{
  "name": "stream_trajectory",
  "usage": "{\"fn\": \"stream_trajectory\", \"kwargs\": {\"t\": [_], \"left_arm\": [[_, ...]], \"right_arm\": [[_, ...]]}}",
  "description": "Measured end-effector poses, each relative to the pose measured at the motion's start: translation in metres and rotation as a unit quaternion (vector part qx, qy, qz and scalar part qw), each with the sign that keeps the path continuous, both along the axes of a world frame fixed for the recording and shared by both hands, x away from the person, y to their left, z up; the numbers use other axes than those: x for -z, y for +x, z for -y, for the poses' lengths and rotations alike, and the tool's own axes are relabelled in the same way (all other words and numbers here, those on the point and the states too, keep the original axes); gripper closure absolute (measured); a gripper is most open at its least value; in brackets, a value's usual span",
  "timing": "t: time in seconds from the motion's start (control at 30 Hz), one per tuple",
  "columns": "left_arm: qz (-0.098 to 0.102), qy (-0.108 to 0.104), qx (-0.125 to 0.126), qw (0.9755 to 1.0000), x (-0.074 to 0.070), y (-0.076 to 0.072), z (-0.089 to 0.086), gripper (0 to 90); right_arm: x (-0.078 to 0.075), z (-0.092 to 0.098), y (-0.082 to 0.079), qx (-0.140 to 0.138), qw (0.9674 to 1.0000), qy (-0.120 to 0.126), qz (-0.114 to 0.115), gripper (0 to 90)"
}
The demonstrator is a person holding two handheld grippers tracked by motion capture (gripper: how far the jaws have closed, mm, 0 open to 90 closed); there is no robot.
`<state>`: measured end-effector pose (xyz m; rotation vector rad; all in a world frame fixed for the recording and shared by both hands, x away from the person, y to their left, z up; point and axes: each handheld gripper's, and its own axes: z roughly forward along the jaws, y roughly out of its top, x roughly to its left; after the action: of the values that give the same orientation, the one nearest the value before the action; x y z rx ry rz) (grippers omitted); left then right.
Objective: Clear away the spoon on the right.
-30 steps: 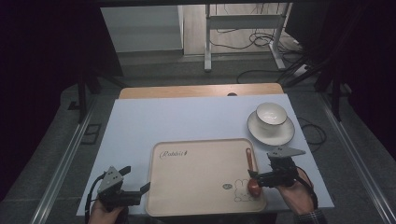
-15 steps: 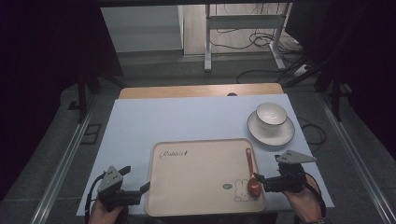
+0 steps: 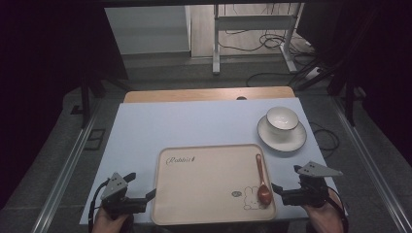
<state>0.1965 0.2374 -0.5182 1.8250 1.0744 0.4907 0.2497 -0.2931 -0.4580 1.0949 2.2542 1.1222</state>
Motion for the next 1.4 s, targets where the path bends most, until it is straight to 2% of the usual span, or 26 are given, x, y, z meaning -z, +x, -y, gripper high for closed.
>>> {"fn": "stream_trajectory", "kwargs": {"t": [0.2, 0.4, 0.77, 1.17, 1.23, 1.3, 1.4], "left_arm": [[-0.002, -0.003, 0.0, 1.0, 0.0, 0.0, 0.0, 4.1], [-0.003, -0.005, -0.002, 1.0, 0.0, 0.001, -0.001, 4.0], [-0.005, -0.005, -0.004, 1.0, 0.0, 0.001, -0.001, 3.9], [-0.005, -0.005, -0.005, 1.0, 0.0, 0.001, -0.001, 3.8], [-0.005, -0.005, -0.004, 1.0, 0.0, 0.001, -0.001, 3.8], [-0.005, -0.005, -0.005, 1.0, 0.0, 0.001, -0.001, 3.8], [-0.004, -0.004, -0.004, 1.0, 0.0, 0.001, -0.001, 3.8]], "right_arm": [[0.0, 0.005, -0.008, 0.013, 0.9998, 0.0, 0.016, 0.0], [0.0, 0.012, -0.017, 0.025, 0.9991, 0.012, 0.032, 0.0], [0.008, 0.026, -0.031, 0.051, 0.9975, 0.017, 0.045, 0.0], [0.024, 0.035, -0.039, 0.064, 0.997, 0.022, 0.038, 0.0], [0.028, 0.037, -0.039, 0.066, 0.9972, 0.021, 0.029, 0.0], [0.028, 0.037, -0.039, 0.068, 0.997, 0.023, 0.029, 0.0], [0.029, 0.035, -0.038, 0.067, 0.9974, 0.012, 0.024, 0.0]]}}
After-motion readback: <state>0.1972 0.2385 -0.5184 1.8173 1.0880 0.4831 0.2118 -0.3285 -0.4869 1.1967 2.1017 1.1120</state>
